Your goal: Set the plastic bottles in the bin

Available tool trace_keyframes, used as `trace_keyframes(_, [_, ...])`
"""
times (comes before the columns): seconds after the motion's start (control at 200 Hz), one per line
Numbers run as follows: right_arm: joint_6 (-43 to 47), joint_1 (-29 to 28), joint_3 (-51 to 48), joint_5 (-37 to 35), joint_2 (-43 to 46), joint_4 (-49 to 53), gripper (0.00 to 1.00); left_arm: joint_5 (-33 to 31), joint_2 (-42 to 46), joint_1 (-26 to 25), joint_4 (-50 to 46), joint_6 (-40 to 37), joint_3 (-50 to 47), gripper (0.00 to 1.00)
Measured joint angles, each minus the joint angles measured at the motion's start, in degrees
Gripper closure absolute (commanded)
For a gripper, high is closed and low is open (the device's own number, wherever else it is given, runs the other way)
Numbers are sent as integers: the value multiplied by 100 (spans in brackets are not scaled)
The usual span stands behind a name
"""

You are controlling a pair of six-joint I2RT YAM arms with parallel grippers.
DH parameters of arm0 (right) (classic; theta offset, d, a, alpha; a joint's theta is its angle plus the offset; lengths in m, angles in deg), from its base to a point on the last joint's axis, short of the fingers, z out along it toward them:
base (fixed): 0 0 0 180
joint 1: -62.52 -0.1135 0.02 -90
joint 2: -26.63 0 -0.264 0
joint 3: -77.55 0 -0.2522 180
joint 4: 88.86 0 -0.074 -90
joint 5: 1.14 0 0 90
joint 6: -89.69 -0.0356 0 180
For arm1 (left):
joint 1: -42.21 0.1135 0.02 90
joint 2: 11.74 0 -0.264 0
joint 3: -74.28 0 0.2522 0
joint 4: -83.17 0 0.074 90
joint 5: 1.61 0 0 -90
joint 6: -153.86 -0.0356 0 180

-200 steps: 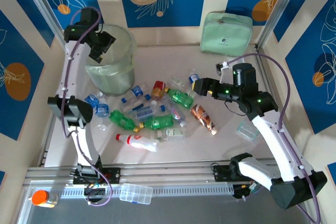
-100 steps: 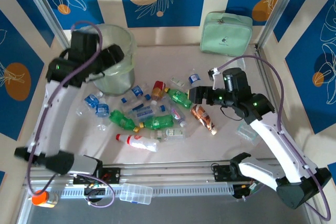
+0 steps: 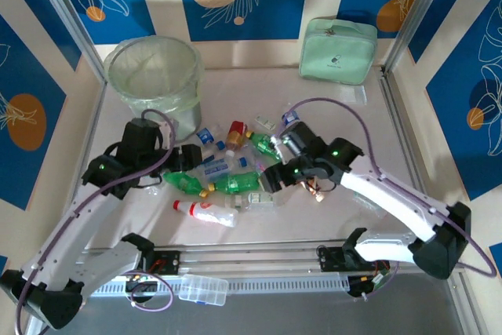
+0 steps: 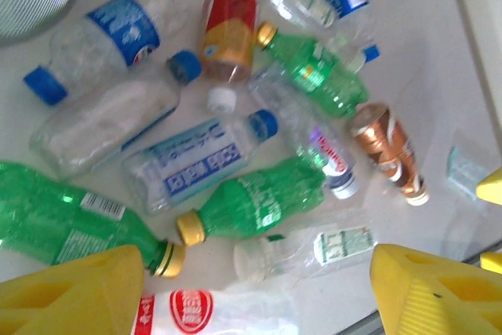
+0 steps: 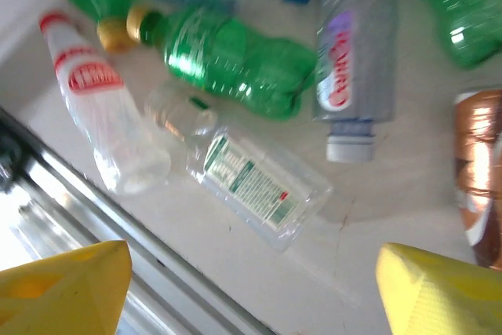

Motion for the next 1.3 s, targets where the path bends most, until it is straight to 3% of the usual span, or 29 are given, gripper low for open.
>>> trace_keyframes(0.11, [282,-684,125,-81,-562,138,18,-262,378,0,-166,-79,-177,25])
trace_keyframes(0.25, [640,-1462,511,-136,-1351,168,21,-1095,850,0,-376,-164,-223,24])
trace_keyframes(0.435, [1043,-2138,1475,-363,-2605,138,23,-1998,1488,0,-616,-164,-264,24])
trace_keyframes(0.705, [1506,-2332,2406,-501,-3869,122,28,-2828,1720,0,-890,-280,74,24])
trace_keyframes(0.945, [1720,-2365,2717,-525,-4452,98,33,-2870,1720,0,-903,-273,74,24])
trace_keyframes(1.3, [1816,-2433,2717,-529,-4647,-72,35,-2826,1720,0,-901,-254,57,24])
